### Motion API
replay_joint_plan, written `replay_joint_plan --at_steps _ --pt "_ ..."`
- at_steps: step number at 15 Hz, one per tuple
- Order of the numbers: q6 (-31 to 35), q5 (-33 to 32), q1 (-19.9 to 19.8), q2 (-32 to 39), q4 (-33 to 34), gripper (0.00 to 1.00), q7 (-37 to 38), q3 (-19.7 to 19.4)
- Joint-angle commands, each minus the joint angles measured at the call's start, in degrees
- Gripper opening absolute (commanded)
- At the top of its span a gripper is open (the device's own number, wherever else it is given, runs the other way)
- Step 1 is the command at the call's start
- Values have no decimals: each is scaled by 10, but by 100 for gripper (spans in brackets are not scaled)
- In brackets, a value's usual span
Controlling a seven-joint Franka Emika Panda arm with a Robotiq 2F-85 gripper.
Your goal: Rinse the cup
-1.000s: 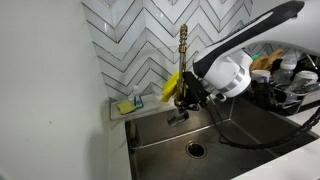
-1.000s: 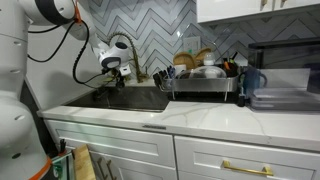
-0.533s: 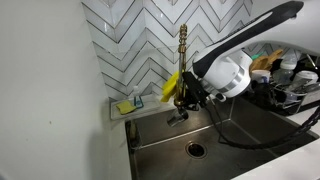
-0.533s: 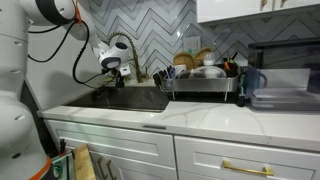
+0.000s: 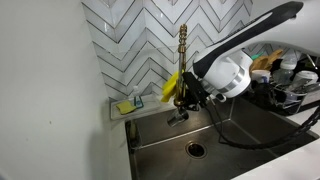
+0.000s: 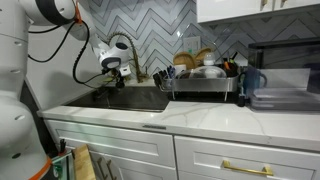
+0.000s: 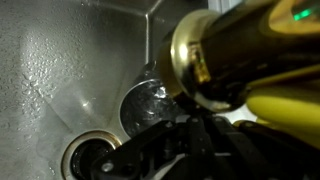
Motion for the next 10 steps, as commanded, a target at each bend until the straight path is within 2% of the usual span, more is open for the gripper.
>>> replay_joint_plan --at_steps 1,5,10 --pt "-9 19 0 -7 -8 1 -9 -4" --pt "-40 -21 4 -30 -42 1 23 -29" --pt "-86 -141 0 -87 -113 1 93 -78"
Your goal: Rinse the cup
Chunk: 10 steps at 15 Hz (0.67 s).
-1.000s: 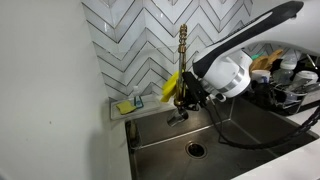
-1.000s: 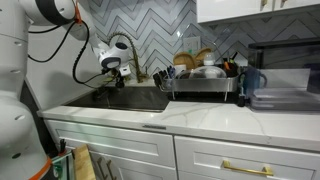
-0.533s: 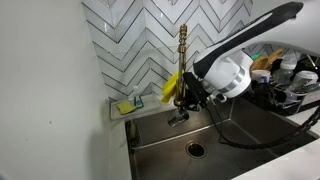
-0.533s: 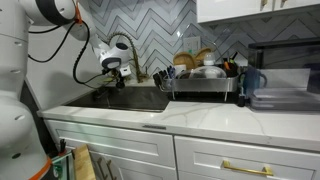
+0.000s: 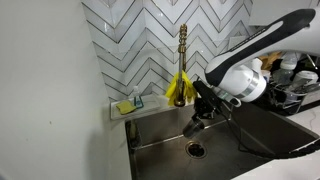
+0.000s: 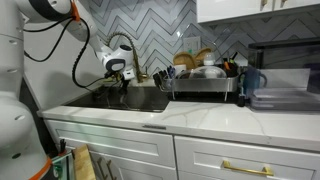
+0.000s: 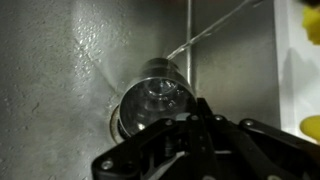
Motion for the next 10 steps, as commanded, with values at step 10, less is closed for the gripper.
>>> replay_joint_plan --at_steps 10 --pt "-174 -290 -56 -243 -114 1 45 -35"
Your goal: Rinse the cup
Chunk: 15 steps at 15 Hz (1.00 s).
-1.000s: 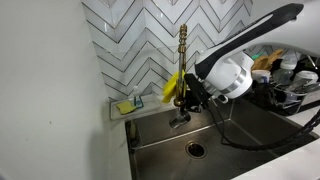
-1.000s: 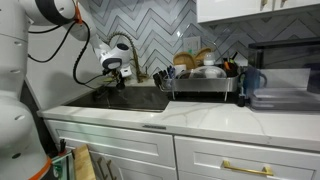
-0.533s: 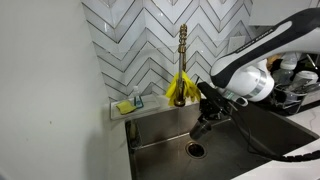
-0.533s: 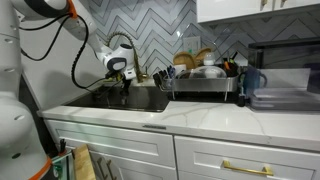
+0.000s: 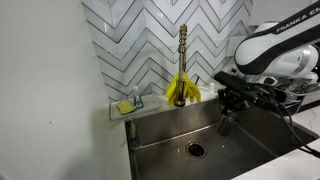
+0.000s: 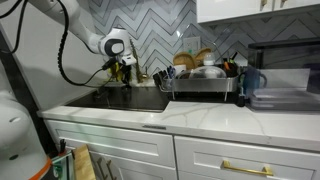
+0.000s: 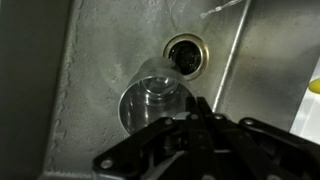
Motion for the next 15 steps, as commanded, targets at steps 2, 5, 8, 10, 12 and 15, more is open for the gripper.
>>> replay_joint_plan --at_steps 2,5,8,10,12,15 --pt "-21 -18 -24 -33 -4 4 -3 13" --pt "-20 -18 -24 -27 -4 4 -3 15" --pt "-19 -18 -24 -19 -3 4 -3 15" --pt "-19 -18 -24 -19 -3 4 -3 16" --pt "-19 -18 -24 -19 -3 1 -3 16" --pt "-31 -23 -38 -40 -10 1 0 5"
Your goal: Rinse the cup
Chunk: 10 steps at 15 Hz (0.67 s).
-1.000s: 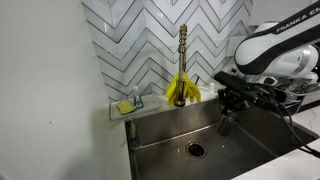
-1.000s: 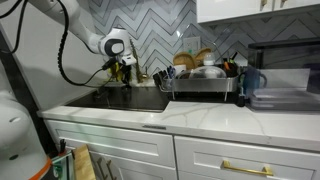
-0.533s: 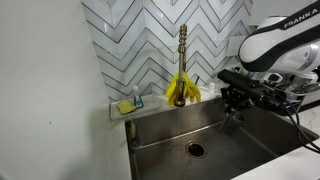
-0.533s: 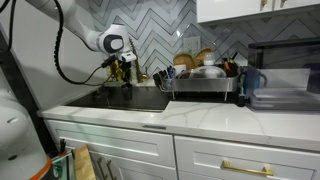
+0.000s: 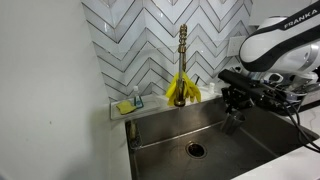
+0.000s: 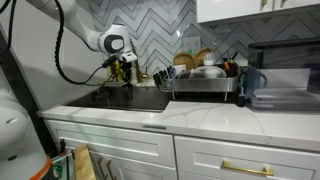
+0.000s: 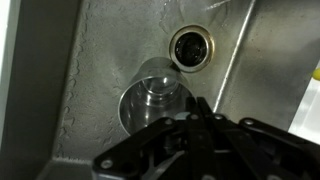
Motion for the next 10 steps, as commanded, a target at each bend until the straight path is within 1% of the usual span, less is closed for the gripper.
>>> replay_joint_plan --at_steps 1,4,6,8,10 --pt "-18 -8 -26 -33 -12 1 -2 -6" --pt "-31 -20 -51 -68 -23 1 -17 -19" --pt "-53 -34 -68 -95 -27 1 -35 -28" --pt "-98 -54 -85 -124 -29 1 -53 -36" --pt "-145 -61 -99 -149 -30 1 -89 -46"
